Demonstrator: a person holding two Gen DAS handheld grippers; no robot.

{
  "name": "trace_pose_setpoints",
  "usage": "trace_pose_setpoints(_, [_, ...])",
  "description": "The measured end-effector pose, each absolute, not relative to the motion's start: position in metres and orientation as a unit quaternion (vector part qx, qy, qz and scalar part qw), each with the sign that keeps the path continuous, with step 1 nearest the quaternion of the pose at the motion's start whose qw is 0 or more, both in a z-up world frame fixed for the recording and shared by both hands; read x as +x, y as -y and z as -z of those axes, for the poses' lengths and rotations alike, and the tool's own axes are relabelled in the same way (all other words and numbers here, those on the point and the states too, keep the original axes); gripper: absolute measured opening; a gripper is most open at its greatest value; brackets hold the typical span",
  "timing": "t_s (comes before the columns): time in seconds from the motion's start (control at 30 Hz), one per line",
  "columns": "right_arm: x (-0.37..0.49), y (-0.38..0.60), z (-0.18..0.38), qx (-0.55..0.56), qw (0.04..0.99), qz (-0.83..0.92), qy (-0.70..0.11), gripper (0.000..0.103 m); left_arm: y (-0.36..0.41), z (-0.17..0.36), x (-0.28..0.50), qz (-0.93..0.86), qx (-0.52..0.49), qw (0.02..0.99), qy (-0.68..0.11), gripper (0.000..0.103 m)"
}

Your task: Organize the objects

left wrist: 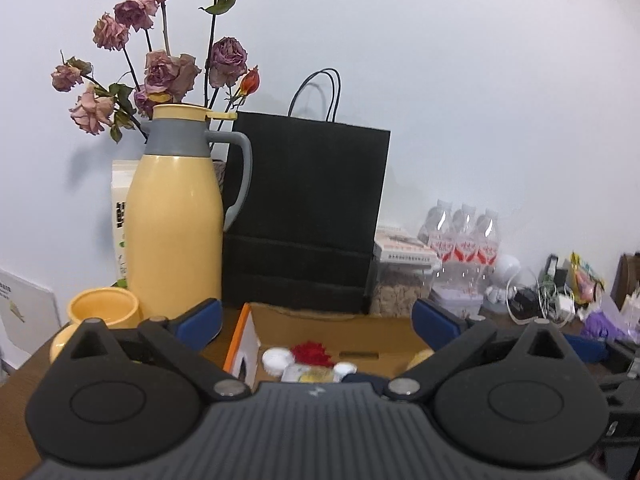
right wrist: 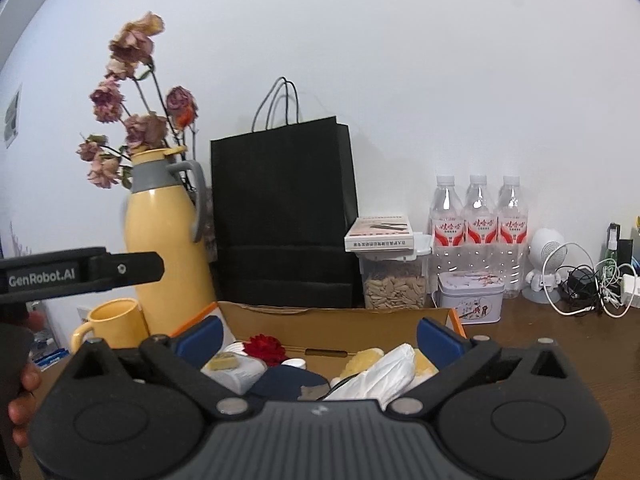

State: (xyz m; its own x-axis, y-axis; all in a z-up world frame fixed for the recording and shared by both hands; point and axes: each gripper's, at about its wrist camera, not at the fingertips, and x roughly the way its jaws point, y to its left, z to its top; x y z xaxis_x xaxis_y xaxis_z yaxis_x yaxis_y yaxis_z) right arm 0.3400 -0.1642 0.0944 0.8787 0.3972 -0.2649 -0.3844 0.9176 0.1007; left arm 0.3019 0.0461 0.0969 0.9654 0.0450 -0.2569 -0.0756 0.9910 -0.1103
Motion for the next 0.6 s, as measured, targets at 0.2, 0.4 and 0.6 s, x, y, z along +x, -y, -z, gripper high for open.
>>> trace_pose_setpoints(0.2, [0.307,0.171,-0.096,0.009,0.967,-0.189,-0.170,0.103,-0.045,-0.090,0.269,-0.031,-0.046,0.983,-0.174,0.103])
trace_pose_setpoints(0.4, [0.273,0.183,-0.088,-0.003,0.961,-0.189,-0.202,0.103,-0.042,-0.076,0.233,-0.034,-0.034,0.976,-0.213,0.103])
trace_pose_setpoints(0.6, [0.247,0.189,-0.076,-0.013,0.955,-0.183,-0.235,0.103,-0.036,-0.061,0.202,-0.033,-0.024,0.969,-0.244,0.103])
